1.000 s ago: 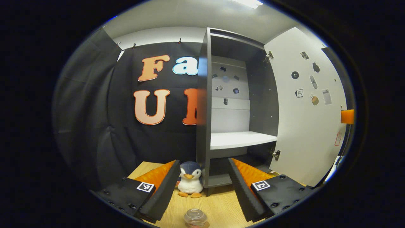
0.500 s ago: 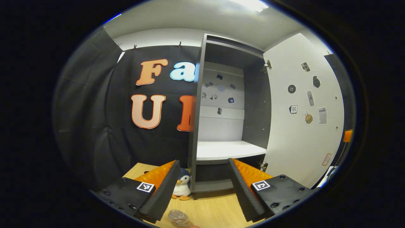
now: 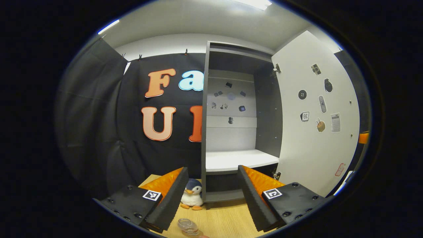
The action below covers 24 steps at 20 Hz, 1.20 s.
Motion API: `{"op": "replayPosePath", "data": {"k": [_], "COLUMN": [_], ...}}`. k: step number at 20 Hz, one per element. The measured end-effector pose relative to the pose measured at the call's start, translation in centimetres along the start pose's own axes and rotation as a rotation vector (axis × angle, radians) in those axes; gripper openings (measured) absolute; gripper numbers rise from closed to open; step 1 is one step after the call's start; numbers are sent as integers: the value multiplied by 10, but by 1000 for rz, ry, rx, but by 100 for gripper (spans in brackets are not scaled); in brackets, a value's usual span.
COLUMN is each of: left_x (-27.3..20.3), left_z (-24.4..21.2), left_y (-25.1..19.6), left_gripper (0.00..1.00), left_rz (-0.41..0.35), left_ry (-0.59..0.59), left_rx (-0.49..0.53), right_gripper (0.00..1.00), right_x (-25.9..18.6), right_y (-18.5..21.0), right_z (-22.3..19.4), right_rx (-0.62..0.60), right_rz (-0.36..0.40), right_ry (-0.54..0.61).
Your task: Open the cabinet door with the right hand, grasp the bottle in the cabinet with the left hand and place it on the coaster, then close the cabinet door with the right hand.
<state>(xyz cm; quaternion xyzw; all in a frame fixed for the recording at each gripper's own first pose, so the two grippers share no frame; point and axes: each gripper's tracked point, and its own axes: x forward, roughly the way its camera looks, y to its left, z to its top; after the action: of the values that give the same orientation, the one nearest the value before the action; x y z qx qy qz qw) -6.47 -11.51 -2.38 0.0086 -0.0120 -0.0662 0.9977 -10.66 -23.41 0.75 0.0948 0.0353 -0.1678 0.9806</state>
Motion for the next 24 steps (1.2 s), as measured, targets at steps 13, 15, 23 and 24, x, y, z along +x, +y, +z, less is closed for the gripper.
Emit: {"op": "replayPosePath", "data": {"k": [13, 15, 23, 24], "left_x": [5, 9, 19, 20], "left_z": [-11, -14, -16, -18], "left_y": [34, 39, 67, 71], "left_gripper": [96, 96, 96, 96], "left_rz": [19, 17, 15, 19], "left_ry": [19, 22, 19, 22], "left_rx": [-43, -44, -35, -34], "right_gripper": [90, 90, 90, 94], "right_x": [7, 7, 15, 17], "right_y": [51, 72, 140, 150], "right_z": [-4, -7, -9, -10], "right_rx": [61, 73, 108, 106], "right_rz": [78, 118, 246, 268], "right_ry": [8, 15, 30, 34]}}
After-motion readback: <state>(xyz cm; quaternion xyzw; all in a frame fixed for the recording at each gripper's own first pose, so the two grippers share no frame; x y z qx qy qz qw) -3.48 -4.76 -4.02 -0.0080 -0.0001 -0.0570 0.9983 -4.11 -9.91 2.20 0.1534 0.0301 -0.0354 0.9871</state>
